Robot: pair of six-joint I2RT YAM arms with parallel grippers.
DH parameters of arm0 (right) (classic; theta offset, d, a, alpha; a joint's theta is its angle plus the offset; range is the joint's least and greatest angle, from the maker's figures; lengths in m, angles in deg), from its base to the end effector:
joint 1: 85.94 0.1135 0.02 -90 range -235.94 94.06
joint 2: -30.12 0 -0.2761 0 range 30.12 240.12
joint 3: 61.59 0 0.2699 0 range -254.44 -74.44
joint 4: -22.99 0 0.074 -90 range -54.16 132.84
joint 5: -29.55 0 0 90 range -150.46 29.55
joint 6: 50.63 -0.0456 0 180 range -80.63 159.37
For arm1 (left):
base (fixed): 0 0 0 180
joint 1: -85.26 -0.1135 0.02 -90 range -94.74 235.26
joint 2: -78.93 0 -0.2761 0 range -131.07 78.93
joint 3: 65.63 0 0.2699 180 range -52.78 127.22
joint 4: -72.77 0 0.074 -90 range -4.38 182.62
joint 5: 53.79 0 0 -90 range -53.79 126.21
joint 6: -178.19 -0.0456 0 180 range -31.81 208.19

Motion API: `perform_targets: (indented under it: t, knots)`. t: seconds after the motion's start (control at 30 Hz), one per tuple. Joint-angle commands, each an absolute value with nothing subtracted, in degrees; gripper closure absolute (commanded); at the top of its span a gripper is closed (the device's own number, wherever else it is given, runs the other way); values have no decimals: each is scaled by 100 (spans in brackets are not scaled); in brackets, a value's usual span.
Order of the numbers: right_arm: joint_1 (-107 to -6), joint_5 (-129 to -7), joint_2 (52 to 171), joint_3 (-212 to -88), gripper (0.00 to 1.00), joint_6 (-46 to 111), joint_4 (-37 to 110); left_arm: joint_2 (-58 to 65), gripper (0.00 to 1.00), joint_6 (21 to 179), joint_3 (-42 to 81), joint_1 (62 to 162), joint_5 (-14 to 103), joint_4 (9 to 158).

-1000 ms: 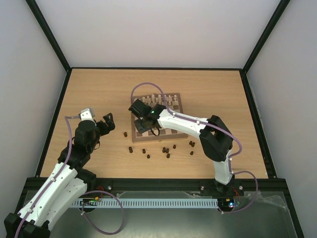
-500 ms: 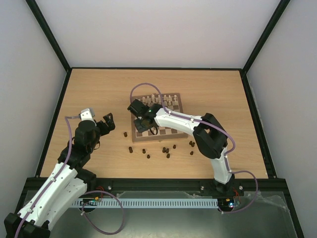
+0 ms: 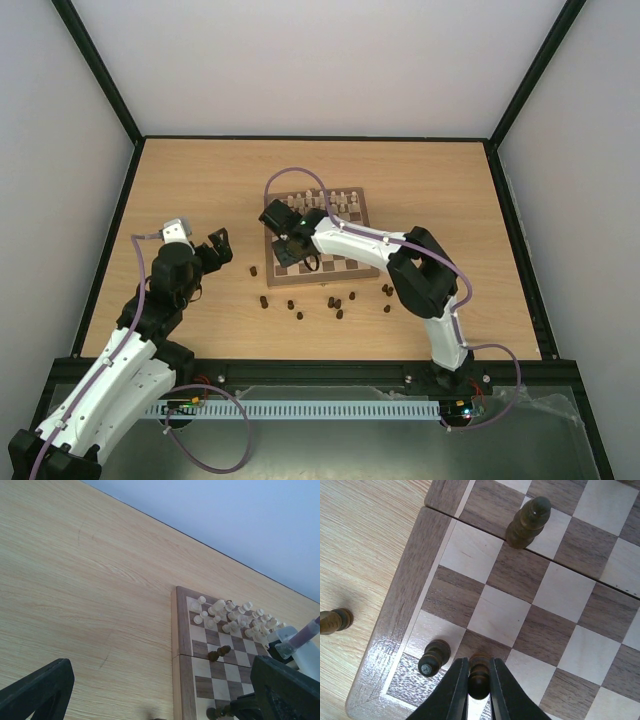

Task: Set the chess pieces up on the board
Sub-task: Place the chess piece on the chessboard, then pick up the chess piece at the center of the board.

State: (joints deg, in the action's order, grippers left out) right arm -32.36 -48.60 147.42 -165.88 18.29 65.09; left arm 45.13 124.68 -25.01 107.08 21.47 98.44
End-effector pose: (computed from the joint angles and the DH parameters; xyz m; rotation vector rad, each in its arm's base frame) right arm 0.2910 0.3786 0.2008 -0.6270 2.4451 0.2726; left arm 0.1624 -0.0525 0.2610 -0.4181 1.8675 -0.4488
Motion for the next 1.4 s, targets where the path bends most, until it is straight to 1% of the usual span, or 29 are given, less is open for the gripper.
perform_targets:
  t: [0.0,0.27,0.33,0.53,0.63,0.77,0.8,0.87,1.03,1.1,1.2,1.27,1.37]
  knots:
    - [-3264,-4865,14908,-16677,88,1872,6721,4527,0,12479,-2554,10671,2182,9864]
    - [-3260,-4885,14922,-16612,87,1864,6680,4518,0,12478,-2568,10672,2171,9862]
    - [-3271,-4880,14917,-16611,84,1863,6686,4510,1,12482,-2570,10671,2179,9861]
    - [-3260,-4898,14861,-16611,81,1863,6701,4497,0,12488,-2578,10671,2188,9839]
    - [-3263,-4865,14773,-16616,75,1845,6746,4484,1,12478,-2578,10671,2197,9832]
    - [-3269,-4702,14415,-16462,65,1836,6773,4477,0,12476,-2571,10671,2198,9820]
    - [-3269,-4665,14319,-16341,62,1837,6778,4470,0,12468,-2571,10671,2197,9818]
    - [-3270,-4572,14109,-16112,60,1814,6778,4454,0,12473,-2558,10671,2205,9811]
    - [-3270,-4525,13344,-15270,52,1718,6620,4424,0,12475,-2559,10671,2197,9810]
    - [-3255,-4697,13022,-14916,52,1689,6535,4424,0,12478,-2557,10671,2189,9810]
    - [-3154,-5140,12578,-14361,57,1618,6306,4422,0,12479,-2559,10668,2183,9810]
    - [-2966,-5213,12414,-14135,60,1568,6240,4423,0,12475,-2549,10666,2180,9818]
    - [-2613,-5143,12326,-13923,60,1460,6225,4425,1,12478,-2553,10668,2175,9817]
